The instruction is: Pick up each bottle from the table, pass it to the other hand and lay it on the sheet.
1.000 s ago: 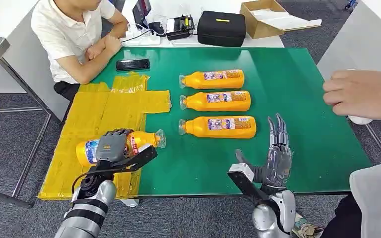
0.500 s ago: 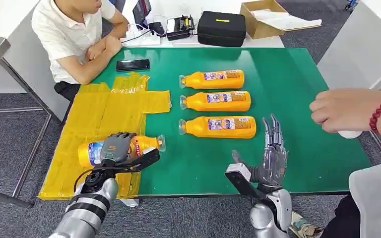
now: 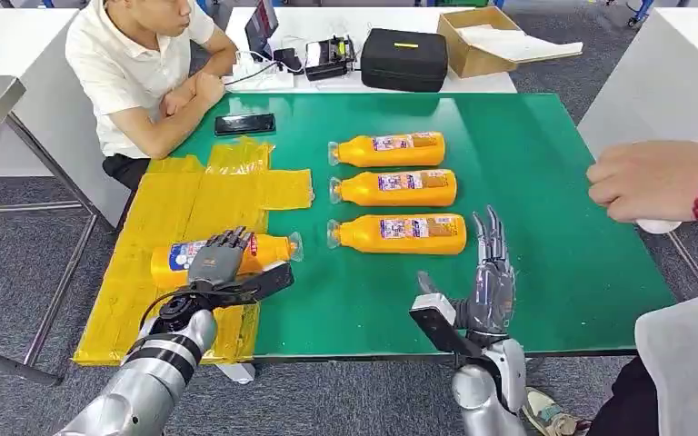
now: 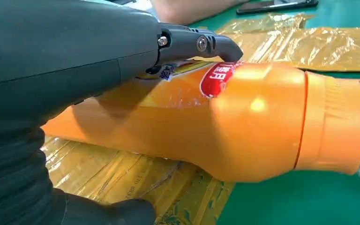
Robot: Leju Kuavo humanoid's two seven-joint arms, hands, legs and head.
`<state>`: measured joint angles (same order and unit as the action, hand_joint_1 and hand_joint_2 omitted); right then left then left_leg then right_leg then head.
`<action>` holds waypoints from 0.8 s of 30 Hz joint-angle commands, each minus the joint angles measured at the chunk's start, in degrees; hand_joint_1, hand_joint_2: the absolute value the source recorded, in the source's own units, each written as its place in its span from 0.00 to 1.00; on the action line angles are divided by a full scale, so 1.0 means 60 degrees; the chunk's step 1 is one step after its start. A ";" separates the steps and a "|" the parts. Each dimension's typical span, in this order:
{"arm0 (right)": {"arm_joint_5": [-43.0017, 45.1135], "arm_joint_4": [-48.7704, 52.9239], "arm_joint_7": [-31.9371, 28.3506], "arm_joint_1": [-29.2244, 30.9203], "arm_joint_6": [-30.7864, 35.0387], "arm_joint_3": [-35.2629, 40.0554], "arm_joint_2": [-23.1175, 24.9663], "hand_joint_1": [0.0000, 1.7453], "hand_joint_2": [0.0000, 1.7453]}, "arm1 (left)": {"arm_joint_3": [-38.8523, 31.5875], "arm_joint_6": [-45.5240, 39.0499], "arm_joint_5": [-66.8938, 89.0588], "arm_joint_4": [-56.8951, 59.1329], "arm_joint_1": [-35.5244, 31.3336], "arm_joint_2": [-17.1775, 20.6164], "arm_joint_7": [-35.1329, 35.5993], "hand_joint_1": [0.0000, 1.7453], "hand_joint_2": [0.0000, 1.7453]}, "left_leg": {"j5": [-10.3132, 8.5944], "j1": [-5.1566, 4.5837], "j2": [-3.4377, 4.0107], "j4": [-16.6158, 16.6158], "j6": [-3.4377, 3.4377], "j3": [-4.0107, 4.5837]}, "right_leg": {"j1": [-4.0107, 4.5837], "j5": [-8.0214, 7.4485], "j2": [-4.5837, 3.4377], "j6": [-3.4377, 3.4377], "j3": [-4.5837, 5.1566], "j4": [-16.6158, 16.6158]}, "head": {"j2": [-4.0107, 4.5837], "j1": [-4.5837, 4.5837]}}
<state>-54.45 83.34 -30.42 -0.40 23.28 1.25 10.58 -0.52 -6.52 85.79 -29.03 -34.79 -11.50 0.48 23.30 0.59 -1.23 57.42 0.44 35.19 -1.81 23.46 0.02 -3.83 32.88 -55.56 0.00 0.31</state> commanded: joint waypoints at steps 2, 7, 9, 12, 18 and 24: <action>0.0111 -0.1094 -0.0077 0.0438 -0.0059 -0.0083 -0.0202 0.00 1.00 | -0.0563 0.0044 -0.0311 0.1004 0.0213 0.0152 -0.0640 0.00 1.00 | 0.0004 0.0006 0.0051 -0.0016 -0.0001 -0.0036 | 0.0011 -0.0011 -0.0036 0.0031 -0.0023 0.0022 | 0.0000 -0.0004; 0.0110 -0.1039 -0.0077 0.0382 -0.0037 -0.0115 -0.0190 0.00 1.00 | -0.0447 -0.0058 -0.0271 0.0776 0.0273 0.0073 -0.0748 0.00 1.00 | 0.0004 0.0008 0.0052 -0.0015 0.0001 -0.0033 | 0.0014 -0.0009 -0.0035 0.0037 -0.0023 0.0025 | 0.0000 0.0000; 0.0121 -0.0932 -0.0076 0.0299 -0.0004 -0.0182 -0.0170 0.00 1.00 | -0.0350 -0.0115 -0.0376 0.0451 0.0352 -0.0089 -0.1009 0.00 1.00 | 0.0005 0.0005 0.0047 -0.0013 0.0002 -0.0031 | 0.0011 -0.0007 -0.0030 0.0035 -0.0022 0.0022 | 0.0000 0.0000; 0.0098 -0.0750 -0.0069 0.0124 0.0024 -0.0318 -0.0105 0.00 1.00 | -0.0047 -0.0488 -0.0774 -0.0733 0.0740 -0.0480 -0.1528 0.00 1.00 | 0.0003 0.0005 0.0030 -0.0008 0.0001 -0.0023 | 0.0009 -0.0003 -0.0014 0.0035 -0.0016 0.0017 | 0.0000 0.0000; -0.0365 -0.0091 0.0154 -0.0351 0.0178 -0.0405 0.0028 0.00 1.00 | 0.1207 -0.0264 -0.1726 -0.4124 0.2150 -0.0971 -0.1666 0.00 1.00 | 0.0012 0.0006 -0.0004 0.0018 0.0011 0.0018 | 0.0011 0.0018 0.0023 0.0034 0.0013 0.0003 | 0.0000 -0.0004; -0.0382 -0.0134 0.0178 -0.0308 0.0189 -0.0412 0.0038 0.00 1.00 | 0.1345 -0.0227 -0.1957 -0.4030 0.2131 -0.0766 -0.1647 0.00 1.00 | 0.0008 -0.0001 0.0022 0.0013 0.0004 0.0078 | 0.0003 0.0006 -0.0004 0.0026 0.0084 0.0001 | 0.0000 0.0000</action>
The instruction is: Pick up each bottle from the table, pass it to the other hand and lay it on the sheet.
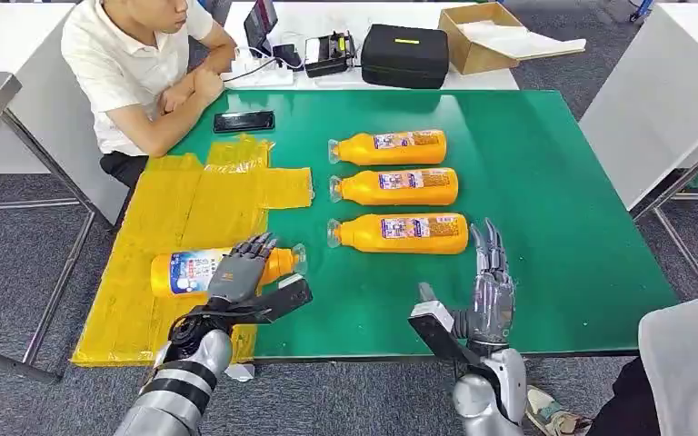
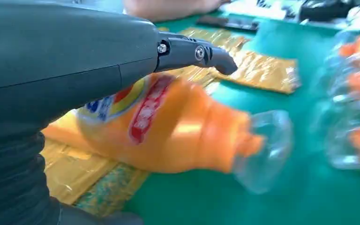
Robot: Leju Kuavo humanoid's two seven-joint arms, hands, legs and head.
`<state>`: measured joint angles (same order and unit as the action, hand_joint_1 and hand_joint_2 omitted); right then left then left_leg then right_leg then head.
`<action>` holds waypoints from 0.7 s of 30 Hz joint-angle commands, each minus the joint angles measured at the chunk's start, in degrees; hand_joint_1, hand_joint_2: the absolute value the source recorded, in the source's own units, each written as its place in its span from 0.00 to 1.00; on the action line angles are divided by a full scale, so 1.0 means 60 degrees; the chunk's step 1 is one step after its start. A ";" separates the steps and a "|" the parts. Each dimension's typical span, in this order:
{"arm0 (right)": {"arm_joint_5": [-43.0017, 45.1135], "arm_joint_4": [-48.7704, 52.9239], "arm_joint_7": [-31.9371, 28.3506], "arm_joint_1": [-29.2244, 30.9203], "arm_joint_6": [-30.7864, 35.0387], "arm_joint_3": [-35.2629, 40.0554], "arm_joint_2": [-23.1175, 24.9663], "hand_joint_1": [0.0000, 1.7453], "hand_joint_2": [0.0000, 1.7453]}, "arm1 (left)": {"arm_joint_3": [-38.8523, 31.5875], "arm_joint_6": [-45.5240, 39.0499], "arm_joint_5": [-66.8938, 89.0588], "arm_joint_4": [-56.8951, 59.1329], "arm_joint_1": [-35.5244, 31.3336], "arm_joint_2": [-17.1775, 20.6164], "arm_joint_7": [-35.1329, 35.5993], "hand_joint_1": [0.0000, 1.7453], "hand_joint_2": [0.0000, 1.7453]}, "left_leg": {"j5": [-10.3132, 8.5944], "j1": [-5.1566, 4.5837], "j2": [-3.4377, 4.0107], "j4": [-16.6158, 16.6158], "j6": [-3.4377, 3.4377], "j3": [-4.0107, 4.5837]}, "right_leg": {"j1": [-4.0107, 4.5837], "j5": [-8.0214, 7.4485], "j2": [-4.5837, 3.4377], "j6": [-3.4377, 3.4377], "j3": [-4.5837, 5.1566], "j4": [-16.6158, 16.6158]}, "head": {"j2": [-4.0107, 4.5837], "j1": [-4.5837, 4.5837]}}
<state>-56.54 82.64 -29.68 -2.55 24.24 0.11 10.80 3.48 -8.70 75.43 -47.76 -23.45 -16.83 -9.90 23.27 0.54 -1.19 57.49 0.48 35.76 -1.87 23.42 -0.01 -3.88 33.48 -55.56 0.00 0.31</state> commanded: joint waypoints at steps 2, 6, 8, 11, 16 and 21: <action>-0.0032 -0.0017 0.0054 0.0050 0.0029 -0.0223 0.0002 0.00 1.00 | 0.0678 0.0137 -0.0230 -0.0907 0.0241 0.0123 0.0084 0.00 1.00 | 0.0010 0.0010 0.0011 0.0002 -0.0003 -0.0004 | 0.0015 0.0008 0.0002 0.0030 -0.0002 0.0003 | 0.0000 0.0000; -0.0238 0.0160 0.0150 -0.0071 0.0122 -0.0222 0.0020 0.00 1.00 | 0.1036 -0.0481 -0.0664 -0.1643 0.0602 0.0024 -0.0462 0.00 1.00 | 0.0020 0.0013 0.0023 0.0006 -0.0001 -0.0008 | 0.0024 0.0013 -0.0005 0.0039 -0.0004 0.0003 | 0.0000 0.0000; -0.0468 0.0550 0.0350 -0.0323 0.0110 -0.0216 0.0039 0.00 1.00 | 0.1822 -0.0455 -0.0975 -0.3096 0.1339 0.0018 -0.0575 0.00 1.00 | 0.0019 0.0013 0.0011 0.0007 0.0001 0.0006 | 0.0018 0.0016 0.0006 0.0031 0.0008 -0.0001 | 0.0000 0.0000; -0.0655 0.0770 0.0512 -0.0533 0.0103 -0.0287 0.0034 0.00 1.00 | 0.2765 -0.0425 -0.1188 -0.4165 0.1937 0.0203 -0.0445 0.00 1.00 | 0.0026 0.0010 0.0008 0.0010 0.0002 0.0013 | 0.0015 0.0024 0.0009 0.0030 0.0013 -0.0002 | 0.0000 -0.0004; -0.0797 0.0588 0.0502 -0.0570 0.0124 -0.0416 -0.0038 0.00 1.00 | 0.3454 0.0183 -0.2654 -0.4493 0.2194 0.0337 -0.0722 0.00 1.00 | 0.0040 0.0010 0.0020 0.0009 0.0002 0.0007 | 0.0018 0.0032 0.0001 0.0047 0.0003 0.0002 | 0.0000 -0.0004; -0.1351 0.0367 0.0743 -0.0479 0.0238 -0.0318 -0.0162 0.00 1.00 | 0.3613 0.0290 -0.3207 -0.4642 0.2195 0.0310 -0.0928 0.00 1.00 | 0.0027 0.0011 0.0022 0.0002 0.0001 0.0029 | 0.0019 0.0015 -0.0004 0.0036 0.0030 0.0010 | 0.0000 0.0004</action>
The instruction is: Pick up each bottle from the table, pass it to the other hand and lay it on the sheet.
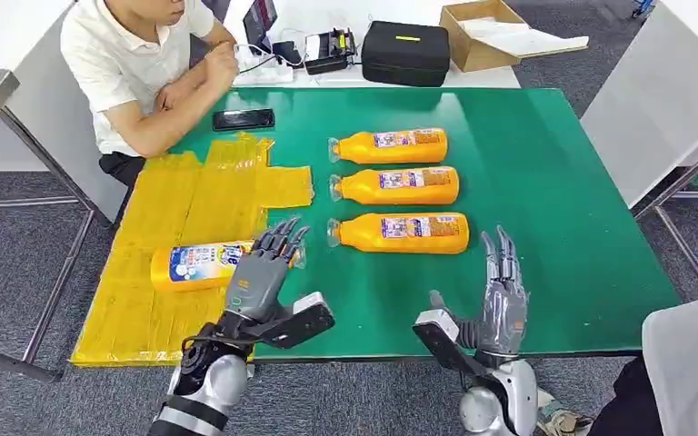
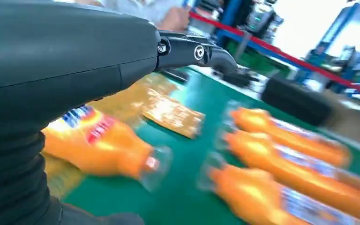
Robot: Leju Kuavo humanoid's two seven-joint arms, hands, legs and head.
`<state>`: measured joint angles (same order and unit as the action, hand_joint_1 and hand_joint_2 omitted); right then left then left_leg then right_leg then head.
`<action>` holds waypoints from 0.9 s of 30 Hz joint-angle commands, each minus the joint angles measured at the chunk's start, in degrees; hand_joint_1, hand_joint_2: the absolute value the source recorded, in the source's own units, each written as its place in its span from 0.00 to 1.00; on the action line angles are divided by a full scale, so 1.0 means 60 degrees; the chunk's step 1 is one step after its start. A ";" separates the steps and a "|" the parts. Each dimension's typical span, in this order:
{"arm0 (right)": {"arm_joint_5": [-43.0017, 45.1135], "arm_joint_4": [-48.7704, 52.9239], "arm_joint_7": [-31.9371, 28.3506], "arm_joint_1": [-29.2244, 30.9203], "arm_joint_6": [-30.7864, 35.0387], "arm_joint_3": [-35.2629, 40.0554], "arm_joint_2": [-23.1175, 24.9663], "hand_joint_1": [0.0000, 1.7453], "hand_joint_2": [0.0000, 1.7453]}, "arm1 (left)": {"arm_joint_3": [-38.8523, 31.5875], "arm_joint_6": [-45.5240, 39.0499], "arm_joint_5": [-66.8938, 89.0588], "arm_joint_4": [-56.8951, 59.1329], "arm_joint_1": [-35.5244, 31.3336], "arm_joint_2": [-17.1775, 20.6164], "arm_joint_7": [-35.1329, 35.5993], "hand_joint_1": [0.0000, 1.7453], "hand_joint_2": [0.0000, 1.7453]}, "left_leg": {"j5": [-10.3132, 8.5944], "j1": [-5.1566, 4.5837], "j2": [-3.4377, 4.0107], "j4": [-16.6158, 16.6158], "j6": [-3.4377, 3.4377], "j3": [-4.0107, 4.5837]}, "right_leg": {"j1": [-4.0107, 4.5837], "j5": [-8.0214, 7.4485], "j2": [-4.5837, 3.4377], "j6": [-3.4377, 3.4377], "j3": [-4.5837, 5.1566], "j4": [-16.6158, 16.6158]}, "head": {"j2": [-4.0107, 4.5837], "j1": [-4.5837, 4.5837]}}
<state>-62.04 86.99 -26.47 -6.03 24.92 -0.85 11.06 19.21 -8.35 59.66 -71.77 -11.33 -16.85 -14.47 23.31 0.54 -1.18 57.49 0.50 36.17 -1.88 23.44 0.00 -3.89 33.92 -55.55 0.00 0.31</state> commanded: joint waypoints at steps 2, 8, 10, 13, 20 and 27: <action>-0.0435 -0.0358 0.0208 0.0102 0.0126 -0.0157 -0.0205 0.00 1.00 | 0.0991 0.0232 -0.0579 -0.0640 0.0174 0.0314 -0.0167 0.00 1.00 | 0.0012 0.0006 0.0014 -0.0004 0.0000 -0.0036 | 0.0011 0.0009 -0.0001 0.0029 -0.0039 0.0010 | 0.0000 0.0000; -0.0443 -0.0359 0.0212 0.0114 0.0134 -0.0142 -0.0200 0.00 1.00 | 0.0968 0.0248 -0.0605 -0.0641 0.0144 0.0331 -0.0159 0.00 1.00 | 0.0033 0.0014 0.0030 0.0003 0.0000 -0.0066 | 0.0024 0.0024 -0.0009 0.0051 -0.0071 0.0012 | 0.0000 0.0000; -0.0443 -0.0359 0.0212 0.0114 0.0134 -0.0142 -0.0200 0.00 1.00 | 0.0968 0.0248 -0.0605 -0.0641 0.0144 0.0331 -0.0159 0.00 1.00 | 0.0014 0.0007 0.0021 -0.0005 0.0001 -0.0038 | 0.0012 0.0010 -0.0008 0.0030 -0.0040 0.0011 | 0.0000 0.0000; -0.0443 -0.0359 0.0212 0.0114 0.0134 -0.0142 -0.0200 0.00 1.00 | 0.0968 0.0248 -0.0605 -0.0641 0.0144 0.0331 -0.0159 0.00 1.00 | 0.0040 0.0019 0.0037 0.0004 -0.0002 -0.0082 | 0.0029 0.0028 -0.0013 0.0060 -0.0087 0.0013 | 0.0000 0.0000; -0.0443 -0.0359 0.0212 0.0114 0.0134 -0.0142 -0.0200 0.00 1.00 | 0.0968 0.0248 -0.0605 -0.0641 0.0144 0.0331 -0.0159 0.00 1.00 | 0.0027 0.0013 0.0029 0.0001 -0.0001 -0.0060 | 0.0022 0.0018 -0.0009 0.0048 -0.0064 0.0012 | 0.0000 0.0000; -0.0443 -0.0359 0.0212 0.0114 0.0134 -0.0142 -0.0200 0.00 1.00 | 0.0968 0.0248 -0.0605 -0.0641 0.0144 0.0331 -0.0159 0.00 1.00 | 0.0027 0.0014 0.0027 -0.0001 -0.0001 -0.0058 | 0.0022 0.0018 -0.0009 0.0044 -0.0063 0.0013 | 0.0000 0.0000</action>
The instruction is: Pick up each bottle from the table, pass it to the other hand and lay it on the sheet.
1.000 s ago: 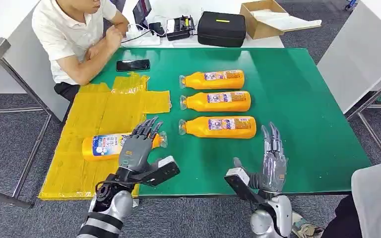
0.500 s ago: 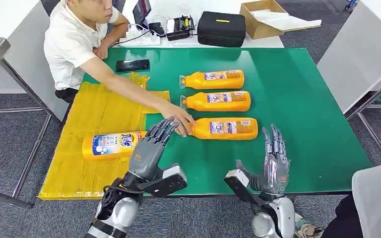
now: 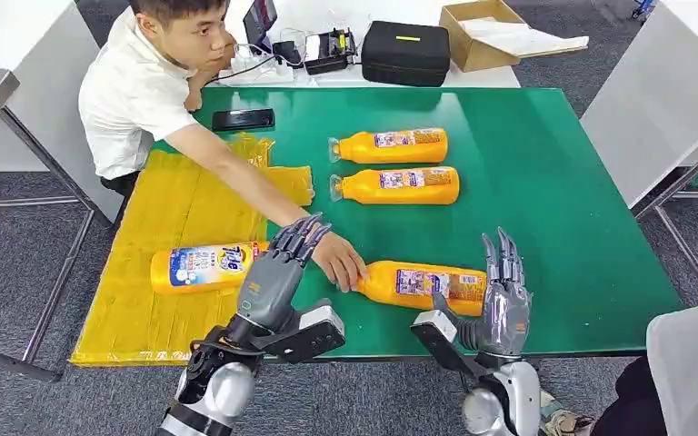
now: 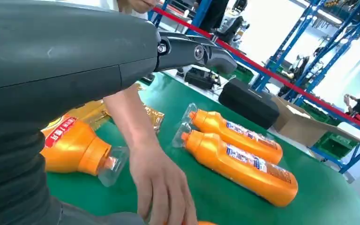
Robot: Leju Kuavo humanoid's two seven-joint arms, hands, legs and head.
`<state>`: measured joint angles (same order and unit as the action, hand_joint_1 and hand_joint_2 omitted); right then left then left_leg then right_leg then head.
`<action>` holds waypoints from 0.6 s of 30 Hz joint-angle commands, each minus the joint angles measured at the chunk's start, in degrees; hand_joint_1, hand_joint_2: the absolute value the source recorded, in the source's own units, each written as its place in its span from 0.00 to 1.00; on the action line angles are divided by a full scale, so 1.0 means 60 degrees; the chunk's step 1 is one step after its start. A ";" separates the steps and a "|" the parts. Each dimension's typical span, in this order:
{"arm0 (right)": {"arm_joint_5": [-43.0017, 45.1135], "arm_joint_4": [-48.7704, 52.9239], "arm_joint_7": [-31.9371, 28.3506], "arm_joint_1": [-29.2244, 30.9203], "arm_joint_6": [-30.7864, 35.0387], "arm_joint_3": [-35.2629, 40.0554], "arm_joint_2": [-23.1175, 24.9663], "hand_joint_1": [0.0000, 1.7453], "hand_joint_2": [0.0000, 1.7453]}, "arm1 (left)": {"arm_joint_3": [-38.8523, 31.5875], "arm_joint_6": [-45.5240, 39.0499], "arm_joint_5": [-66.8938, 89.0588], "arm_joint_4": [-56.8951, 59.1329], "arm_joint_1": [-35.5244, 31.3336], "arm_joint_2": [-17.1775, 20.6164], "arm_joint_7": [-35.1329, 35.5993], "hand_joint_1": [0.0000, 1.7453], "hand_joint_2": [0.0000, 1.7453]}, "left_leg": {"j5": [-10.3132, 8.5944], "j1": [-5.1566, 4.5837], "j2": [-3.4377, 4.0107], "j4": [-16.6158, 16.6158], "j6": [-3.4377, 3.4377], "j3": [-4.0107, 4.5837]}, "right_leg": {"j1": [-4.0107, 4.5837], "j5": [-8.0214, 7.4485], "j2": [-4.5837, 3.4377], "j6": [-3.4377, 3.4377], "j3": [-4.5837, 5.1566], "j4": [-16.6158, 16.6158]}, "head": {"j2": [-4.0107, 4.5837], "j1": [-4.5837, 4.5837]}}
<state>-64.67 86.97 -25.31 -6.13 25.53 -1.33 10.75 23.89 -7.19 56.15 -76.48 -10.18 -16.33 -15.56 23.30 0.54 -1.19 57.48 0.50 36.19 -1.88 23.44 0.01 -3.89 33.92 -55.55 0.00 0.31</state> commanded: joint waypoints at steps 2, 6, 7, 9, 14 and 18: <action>-0.0005 -0.0356 0.0019 0.0130 0.0032 -0.0062 -0.0149 0.00 1.00 | 0.0187 0.0055 -0.0021 0.0143 -0.0048 0.0244 0.0023 0.00 1.00 | 0.0029 0.0012 0.0031 -0.0001 -0.0002 -0.0061 | 0.0021 0.0018 -0.0012 0.0044 -0.0062 0.0013 | 0.0000 0.0000; -0.0005 -0.0356 0.0019 0.0130 0.0032 -0.0062 -0.0149 0.00 1.00 | 0.0187 0.0055 -0.0021 0.0143 -0.0048 0.0244 0.0023 0.00 1.00 | 0.0018 0.0007 0.0022 -0.0003 -0.0002 -0.0043 | 0.0014 0.0012 -0.0007 0.0034 -0.0043 0.0010 | 0.0000 0.0000; -0.0005 -0.0356 0.0019 0.0130 0.0032 -0.0062 -0.0149 0.00 1.00 | 0.0187 0.0055 -0.0021 0.0143 -0.0048 0.0244 0.0023 0.00 1.00 | 0.0023 0.0011 0.0028 -0.0001 -0.0002 -0.0052 | 0.0019 0.0014 -0.0011 0.0041 -0.0052 0.0012 | 0.0000 0.0000; -0.0005 -0.0356 0.0019 0.0130 0.0032 -0.0062 -0.0149 0.00 1.00 | 0.0187 0.0055 -0.0021 0.0143 -0.0048 0.0244 0.0023 0.00 1.00 | 0.0023 0.0010 0.0027 -0.0002 -0.0002 -0.0053 | 0.0019 0.0014 -0.0010 0.0040 -0.0053 0.0012 | 0.0000 0.0000; -0.0005 -0.0356 0.0019 0.0130 0.0032 -0.0062 -0.0149 0.00 1.00 | 0.0187 0.0055 -0.0021 0.0143 -0.0048 0.0244 0.0023 0.00 1.00 | 0.0020 0.0007 0.0024 -0.0004 -0.0001 -0.0047 | 0.0014 0.0013 -0.0008 0.0035 -0.0047 0.0012 | 0.0000 0.0000; -0.0005 -0.0356 0.0019 0.0130 0.0032 -0.0062 -0.0149 0.00 1.00 | 0.0187 0.0055 -0.0021 0.0143 -0.0048 0.0244 0.0023 0.00 1.00 | 0.0027 0.0013 0.0029 -0.0002 -0.0002 -0.0059 | 0.0021 0.0017 -0.0010 0.0045 -0.0060 0.0015 | 0.0000 0.0000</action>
<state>-64.67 86.97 -25.31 -6.13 25.53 -1.33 10.73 23.91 -7.19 56.15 -76.48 -10.17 -16.33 -15.56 23.30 0.54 -1.19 57.48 0.50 36.19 -1.88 23.44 0.01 -3.89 33.92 -55.55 0.00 0.31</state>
